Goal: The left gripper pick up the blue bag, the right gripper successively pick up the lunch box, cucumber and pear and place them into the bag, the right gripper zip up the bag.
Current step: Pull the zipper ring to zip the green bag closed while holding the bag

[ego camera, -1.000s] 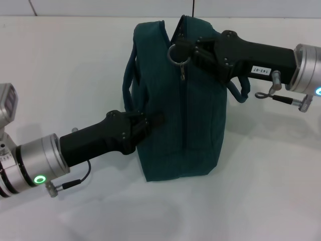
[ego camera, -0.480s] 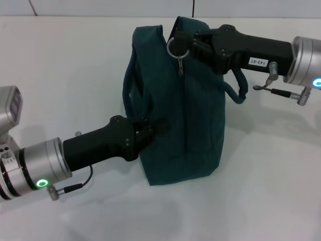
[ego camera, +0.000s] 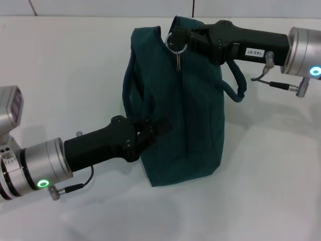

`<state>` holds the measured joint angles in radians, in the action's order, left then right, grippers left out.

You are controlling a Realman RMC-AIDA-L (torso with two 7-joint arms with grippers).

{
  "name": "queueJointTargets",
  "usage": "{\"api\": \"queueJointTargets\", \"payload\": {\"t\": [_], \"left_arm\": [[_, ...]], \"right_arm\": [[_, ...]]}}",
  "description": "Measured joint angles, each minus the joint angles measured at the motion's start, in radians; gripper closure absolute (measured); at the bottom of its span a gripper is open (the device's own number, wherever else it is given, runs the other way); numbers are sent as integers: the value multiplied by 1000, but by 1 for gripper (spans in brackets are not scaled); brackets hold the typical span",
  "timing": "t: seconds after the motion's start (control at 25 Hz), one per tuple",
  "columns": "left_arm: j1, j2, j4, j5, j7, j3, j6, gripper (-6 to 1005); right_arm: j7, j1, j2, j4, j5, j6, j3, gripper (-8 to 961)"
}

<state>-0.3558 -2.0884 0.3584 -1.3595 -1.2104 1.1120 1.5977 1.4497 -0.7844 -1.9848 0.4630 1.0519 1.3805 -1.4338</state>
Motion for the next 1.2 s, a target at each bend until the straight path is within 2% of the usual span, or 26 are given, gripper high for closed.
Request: {"api": "queueJointTargets", "payload": {"t": [0.4,1.2], "left_arm": [[-3,-1,0,2,23,26,7,948],[-8,-1,-1,1,28,35,23,947]], "right_arm": [[36,-37,2,-1,26,-42,2,929],[49,-50,9,8,26,-48,15,926]]}}
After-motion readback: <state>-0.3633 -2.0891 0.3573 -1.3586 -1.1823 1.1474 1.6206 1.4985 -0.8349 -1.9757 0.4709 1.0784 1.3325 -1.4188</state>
